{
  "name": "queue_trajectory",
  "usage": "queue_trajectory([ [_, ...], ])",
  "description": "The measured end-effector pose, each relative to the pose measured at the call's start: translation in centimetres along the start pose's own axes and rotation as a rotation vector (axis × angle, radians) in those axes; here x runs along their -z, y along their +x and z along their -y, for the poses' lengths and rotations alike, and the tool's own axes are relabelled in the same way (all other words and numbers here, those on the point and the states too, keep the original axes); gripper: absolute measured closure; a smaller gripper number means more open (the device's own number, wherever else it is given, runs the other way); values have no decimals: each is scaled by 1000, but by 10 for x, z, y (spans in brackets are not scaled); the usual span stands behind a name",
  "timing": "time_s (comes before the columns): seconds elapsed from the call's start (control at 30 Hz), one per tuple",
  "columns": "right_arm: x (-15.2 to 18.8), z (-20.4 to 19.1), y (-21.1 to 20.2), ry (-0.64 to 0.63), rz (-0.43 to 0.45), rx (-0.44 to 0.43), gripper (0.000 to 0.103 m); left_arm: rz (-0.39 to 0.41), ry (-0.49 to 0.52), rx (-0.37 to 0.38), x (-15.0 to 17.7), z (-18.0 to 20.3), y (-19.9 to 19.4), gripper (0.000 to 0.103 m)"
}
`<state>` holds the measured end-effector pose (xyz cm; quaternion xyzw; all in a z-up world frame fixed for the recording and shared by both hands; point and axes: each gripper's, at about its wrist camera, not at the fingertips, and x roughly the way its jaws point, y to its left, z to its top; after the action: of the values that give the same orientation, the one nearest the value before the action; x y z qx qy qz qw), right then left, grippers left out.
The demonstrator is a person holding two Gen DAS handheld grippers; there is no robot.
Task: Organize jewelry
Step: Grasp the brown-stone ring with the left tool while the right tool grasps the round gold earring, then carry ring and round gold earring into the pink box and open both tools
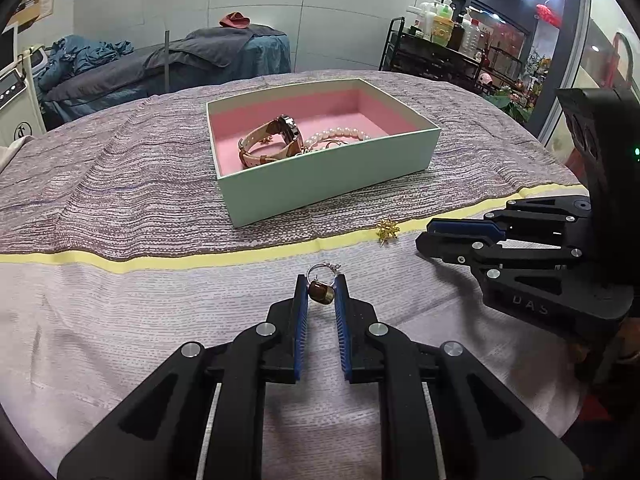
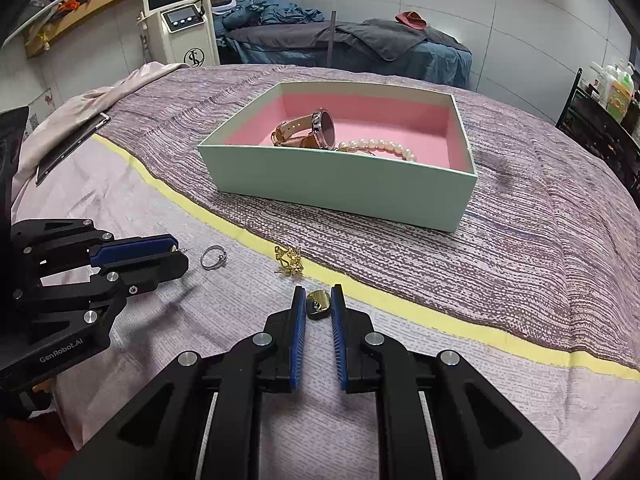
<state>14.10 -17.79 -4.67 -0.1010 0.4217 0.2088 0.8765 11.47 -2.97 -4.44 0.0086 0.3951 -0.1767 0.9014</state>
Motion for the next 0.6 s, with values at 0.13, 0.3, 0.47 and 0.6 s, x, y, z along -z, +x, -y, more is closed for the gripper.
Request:
queue_trajectory([
  [0.13,-3,0,-10,-3,18,-6,90,16,3,4,-5,0,-8,89],
  [0.3,-12,-2,-21,-7,48,-17,90,38,17,3,-15,1,-15,89],
  [0.47,-25,-2,-27,-15,78,-16,90,61,36,-6,-32,0,-17,89],
  [0.6,-37,-1,-28,-9,100,-17,90,58,17,0,-49,-8,-9,89],
])
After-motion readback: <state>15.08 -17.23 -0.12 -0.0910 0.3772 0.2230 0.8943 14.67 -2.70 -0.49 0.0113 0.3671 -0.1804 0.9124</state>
